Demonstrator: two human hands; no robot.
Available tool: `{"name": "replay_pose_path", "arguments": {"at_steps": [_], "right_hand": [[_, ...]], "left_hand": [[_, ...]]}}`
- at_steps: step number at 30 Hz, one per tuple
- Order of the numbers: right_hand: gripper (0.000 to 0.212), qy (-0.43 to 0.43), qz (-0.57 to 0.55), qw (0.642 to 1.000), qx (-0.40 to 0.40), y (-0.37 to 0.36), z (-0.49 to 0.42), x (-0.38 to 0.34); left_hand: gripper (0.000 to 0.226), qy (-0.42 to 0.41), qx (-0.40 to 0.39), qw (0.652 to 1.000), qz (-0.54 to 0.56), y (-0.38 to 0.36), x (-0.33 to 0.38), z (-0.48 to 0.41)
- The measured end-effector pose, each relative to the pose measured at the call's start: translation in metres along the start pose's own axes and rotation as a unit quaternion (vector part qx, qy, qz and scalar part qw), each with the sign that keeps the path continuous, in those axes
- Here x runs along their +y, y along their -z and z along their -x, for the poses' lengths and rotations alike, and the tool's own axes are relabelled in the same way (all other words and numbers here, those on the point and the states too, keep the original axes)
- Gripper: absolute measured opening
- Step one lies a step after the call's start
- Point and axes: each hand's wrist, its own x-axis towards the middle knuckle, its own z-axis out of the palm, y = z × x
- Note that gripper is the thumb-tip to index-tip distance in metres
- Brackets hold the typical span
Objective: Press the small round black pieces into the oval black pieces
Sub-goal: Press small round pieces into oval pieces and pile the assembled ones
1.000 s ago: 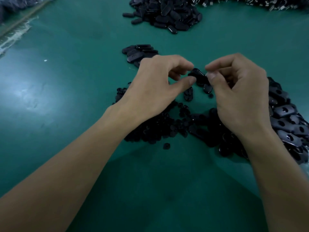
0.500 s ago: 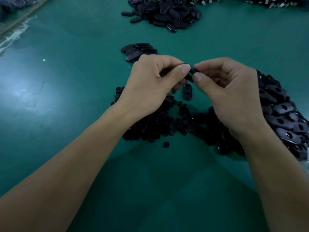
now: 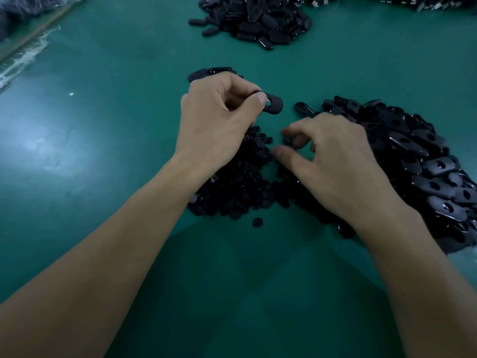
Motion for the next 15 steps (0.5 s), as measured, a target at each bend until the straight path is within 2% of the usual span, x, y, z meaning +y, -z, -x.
{"name": "replay_pose_path", "arguments": {"at_steps": [3,5,10,15], "right_hand": [[0.045,0.019,0.036,0.996,-0.076,-0.0008,0.0015,-0.0034],[0.039,0.022,0.035,0.995,-0.092,-0.0018,0.0027,-0.0053],[0.02,0.012,0.002,0.997,-0.075,-0.0038,0.0026,-0.0059],[0.016,0.012,-0.017,0.998,-0.063,-0.0054,0.0035,-0.0067]], "left_hand": [[0.01,0.003,0.0,1.0,0.0,0.0004,-0.001,0.0002],[0.013,0.002,-0.001,1.0,-0.002,0.0,-0.0014,0.0005],[0.015,0.004,0.0,1.0,-0.003,-0.0012,-0.001,0.0003],[0.012,0.002,0.005,1.0,-0.002,-0.0015,0.0007,0.0006]]}}
